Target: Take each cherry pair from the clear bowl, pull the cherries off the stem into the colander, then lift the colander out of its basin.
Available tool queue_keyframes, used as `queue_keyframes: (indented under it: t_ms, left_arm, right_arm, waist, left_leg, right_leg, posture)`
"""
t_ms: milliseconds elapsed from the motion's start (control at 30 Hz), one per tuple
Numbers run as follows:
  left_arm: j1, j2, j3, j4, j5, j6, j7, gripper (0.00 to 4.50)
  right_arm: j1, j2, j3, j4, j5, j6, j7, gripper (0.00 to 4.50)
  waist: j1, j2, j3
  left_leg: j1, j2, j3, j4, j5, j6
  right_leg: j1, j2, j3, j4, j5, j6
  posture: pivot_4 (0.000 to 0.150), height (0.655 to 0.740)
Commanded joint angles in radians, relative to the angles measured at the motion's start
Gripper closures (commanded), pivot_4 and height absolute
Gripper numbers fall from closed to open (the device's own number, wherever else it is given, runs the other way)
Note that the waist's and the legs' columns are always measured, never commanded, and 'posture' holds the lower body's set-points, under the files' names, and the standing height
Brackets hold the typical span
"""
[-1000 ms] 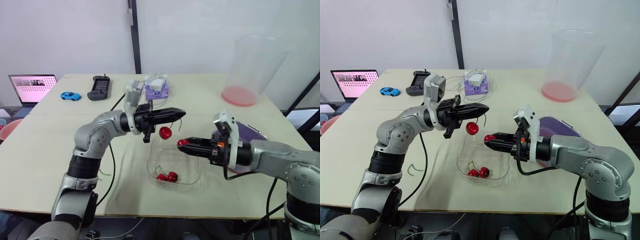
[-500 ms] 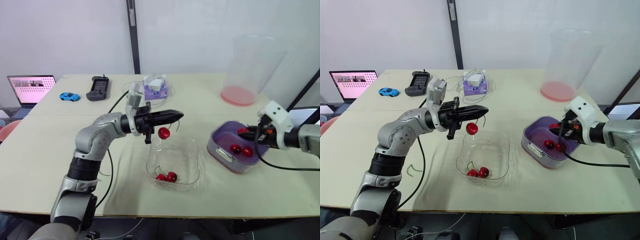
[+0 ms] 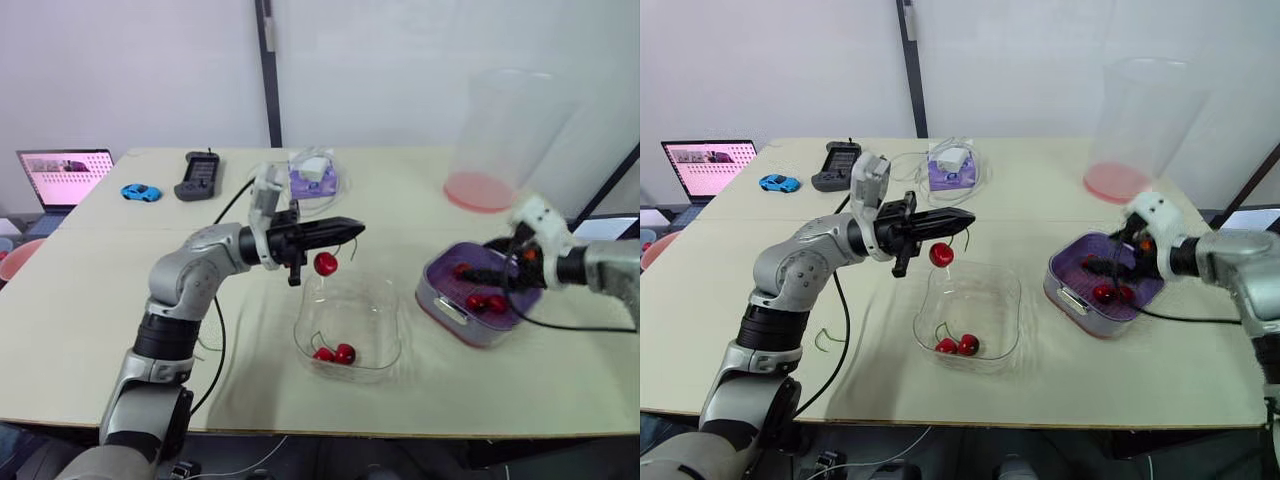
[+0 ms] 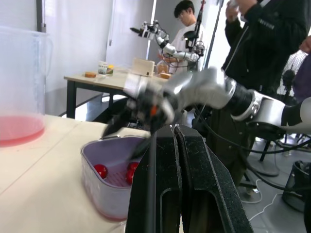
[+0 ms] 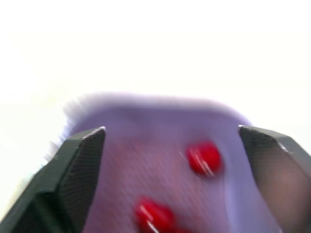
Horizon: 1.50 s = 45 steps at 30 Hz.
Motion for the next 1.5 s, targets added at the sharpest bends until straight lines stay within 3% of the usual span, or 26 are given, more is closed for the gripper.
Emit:
queue_keyframes:
  t_ms: [33,233,467,800,900,1067,1500]
  left_arm:
    - [-0.031,-0.007,0.038,-0.012,-0.030,-0.003,0.007,4.50]
    - [-0.038,-0.027,0.023,-0.002,-0.026,-0.008,0.001,4.50]
    - [-0.046,-0.046,0.019,-0.005,-0.028,-0.003,0.002,4.50]
    - [-0.051,-0.057,0.021,-0.002,-0.028,-0.001,0.004,4.50]
    - [-0.048,-0.052,0.024,-0.007,-0.029,0.003,0.007,4.50]
    - [-0.045,-0.053,0.025,-0.010,-0.030,0.003,0.010,4.50]
    - [-0.053,-0.068,0.025,0.004,-0.022,-0.009,0.011,4.50]
  right_arm:
    - [-0.040,0.014,-0.099,-0.136,0.150,0.131,-0.007,0.05]
    - [0.001,0.209,-0.089,-0.405,0.320,0.164,-0.114,0.05]
    - [0.020,0.478,0.000,-0.472,0.341,0.133,-0.320,0.05]
    - [-0.002,0.573,0.072,-0.431,0.331,0.109,-0.356,0.05]
    - [-0.003,0.586,0.073,-0.421,0.335,0.111,-0.371,0.97]
    - [-0.001,0.588,0.070,-0.423,0.336,0.110,-0.382,3.38]
    - [0.031,0.518,0.117,-0.439,0.321,0.146,-0.347,3.38]
  waist:
    - [0.003,0.000,0.000]
    - [0.003,-0.001,0.000]
    - [0.002,-0.001,0.000]
    - [0.000,-0.001,0.000]
    - [0.000,-0.001,0.000]
    - [0.000,-0.001,0.000]
    - [0.000,-0.001,0.000]
  left_leg:
    - [0.000,0.000,0.000,0.000,0.000,0.000]
    - [0.000,0.000,-0.001,0.000,-0.002,0.003]
    - [0.000,0.000,-0.001,0.001,-0.001,0.003]
    - [0.000,0.000,-0.002,0.000,-0.001,0.002]
    - [0.000,0.000,-0.002,0.000,-0.001,0.002]
    - [0.000,0.000,-0.002,0.000,-0.001,0.003]
    - [0.000,0.000,-0.002,0.000,-0.001,0.003]
  right_leg:
    - [0.000,0.000,-0.001,0.000,0.000,0.000]
    - [0.002,-0.001,-0.002,-0.001,0.000,0.000]
    - [0.002,-0.001,-0.002,0.000,0.000,0.000]
    - [0.001,0.000,-0.002,0.000,0.000,0.000]
    - [0.001,0.000,-0.002,0.000,0.000,0.000]
    - [0.001,0.000,-0.002,0.000,0.000,0.000]
    - [0.001,0.000,-0.002,0.000,0.000,0.000]
  posture:
    - [0.150,0.7332]
    - [0.150,0.7332]
    - [0.150,0.7332]
    - [0.150,0.7332]
    - [0.150,0.7332]
    - [0.150,0.7332]
    - [0.150,0.7332]
